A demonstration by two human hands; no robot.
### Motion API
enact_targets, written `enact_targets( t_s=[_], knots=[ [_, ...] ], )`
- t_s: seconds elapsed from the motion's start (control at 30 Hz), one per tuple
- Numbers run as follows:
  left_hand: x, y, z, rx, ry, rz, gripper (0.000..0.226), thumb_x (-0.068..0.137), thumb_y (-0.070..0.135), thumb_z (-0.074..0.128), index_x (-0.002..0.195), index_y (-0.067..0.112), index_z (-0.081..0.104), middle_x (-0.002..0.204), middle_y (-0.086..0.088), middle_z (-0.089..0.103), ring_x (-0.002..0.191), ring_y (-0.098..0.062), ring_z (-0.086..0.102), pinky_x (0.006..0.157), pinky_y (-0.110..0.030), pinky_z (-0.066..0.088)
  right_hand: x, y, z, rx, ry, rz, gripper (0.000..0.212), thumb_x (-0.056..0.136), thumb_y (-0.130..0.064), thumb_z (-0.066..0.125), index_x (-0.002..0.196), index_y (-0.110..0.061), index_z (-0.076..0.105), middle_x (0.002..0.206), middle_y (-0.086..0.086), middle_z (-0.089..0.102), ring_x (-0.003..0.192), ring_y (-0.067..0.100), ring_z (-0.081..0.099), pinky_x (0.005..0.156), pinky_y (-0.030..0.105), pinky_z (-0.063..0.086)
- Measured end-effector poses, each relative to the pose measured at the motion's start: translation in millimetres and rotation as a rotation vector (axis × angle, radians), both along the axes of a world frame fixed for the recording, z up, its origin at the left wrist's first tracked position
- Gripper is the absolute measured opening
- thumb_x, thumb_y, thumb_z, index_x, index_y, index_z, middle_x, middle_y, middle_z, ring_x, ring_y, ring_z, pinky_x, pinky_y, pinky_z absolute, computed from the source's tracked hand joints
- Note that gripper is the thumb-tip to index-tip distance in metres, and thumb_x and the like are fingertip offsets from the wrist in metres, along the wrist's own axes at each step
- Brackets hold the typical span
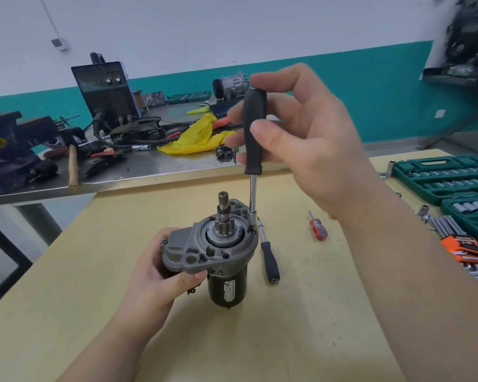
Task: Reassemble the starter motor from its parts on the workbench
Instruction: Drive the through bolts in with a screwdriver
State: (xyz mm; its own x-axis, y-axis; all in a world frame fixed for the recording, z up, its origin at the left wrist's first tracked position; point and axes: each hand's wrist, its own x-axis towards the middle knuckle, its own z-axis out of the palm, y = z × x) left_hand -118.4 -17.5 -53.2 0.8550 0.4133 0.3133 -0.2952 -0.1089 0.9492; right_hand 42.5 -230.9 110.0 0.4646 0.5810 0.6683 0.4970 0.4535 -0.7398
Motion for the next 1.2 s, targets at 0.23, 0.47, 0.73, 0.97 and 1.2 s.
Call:
enact_targets(
  t_s=[0.23,0.47,0.73,0.97,1.2],
  knots=[
    [0.2,0.0,0.8,0.003,0.006,0.005,0.071,0.065,0.047,0.102,0.121,0.017,0.069,0.106,-0.019,0.073,0.087,-0.03,0.065,0.065,-0.033,0.055,-2.9,11.1,-5.0,0.034,-0.186,-0.556,0.038,0.087,-0.027,0.087,0.112,-0.023,0.059,0.077,-0.006,0.063,0.067,0.012,0.065,0.065,0.02,0.057],
    [-0.5,0.9,-0.4,-0.004,0.008,0.011,0.072,0.064,0.046,0.103,0.121,0.017,0.069,0.104,-0.02,0.073,0.083,-0.03,0.063,0.061,-0.034,0.053,-0.4,6.8,-0.7,-0.006,0.015,-0.19,0.028,0.1,-0.014,0.07,0.123,-0.021,0.057,0.116,0.01,0.072,0.102,0.029,0.076,0.09,0.051,0.064],
    [-0.8,0.0,0.4,0.02,0.019,0.011,0.074,0.066,0.049,0.101,0.124,0.018,0.068,0.107,-0.016,0.074,0.087,-0.025,0.068,0.064,-0.032,0.055,-6.7,9.4,-1.3,-0.048,-0.19,-0.478,0.036,0.093,-0.013,0.076,0.117,-0.029,0.054,0.082,-0.009,0.064,0.073,0.015,0.072,0.072,0.031,0.063],
    [-1.0,-0.4,0.9,0.014,0.018,0.021,0.073,0.063,0.049,0.102,0.12,0.018,0.069,0.102,-0.016,0.073,0.081,-0.024,0.064,0.06,-0.032,0.053,-2.2,6.2,1.1,-0.07,-0.074,-0.401,0.032,0.097,-0.017,0.074,0.122,-0.021,0.055,0.102,-0.001,0.07,0.088,0.02,0.077,0.078,0.04,0.066],
    [-0.7,-0.7,1.4,0.019,0.019,0.017,0.073,0.064,0.049,0.102,0.121,0.018,0.069,0.104,-0.015,0.074,0.084,-0.022,0.067,0.061,-0.031,0.054,-0.1,-3.9,6.7,-0.056,-0.02,-0.036,0.038,0.096,0.003,0.07,0.117,-0.025,0.055,0.103,0.015,0.067,0.088,0.036,0.078,0.081,0.052,0.067]
  ],
)
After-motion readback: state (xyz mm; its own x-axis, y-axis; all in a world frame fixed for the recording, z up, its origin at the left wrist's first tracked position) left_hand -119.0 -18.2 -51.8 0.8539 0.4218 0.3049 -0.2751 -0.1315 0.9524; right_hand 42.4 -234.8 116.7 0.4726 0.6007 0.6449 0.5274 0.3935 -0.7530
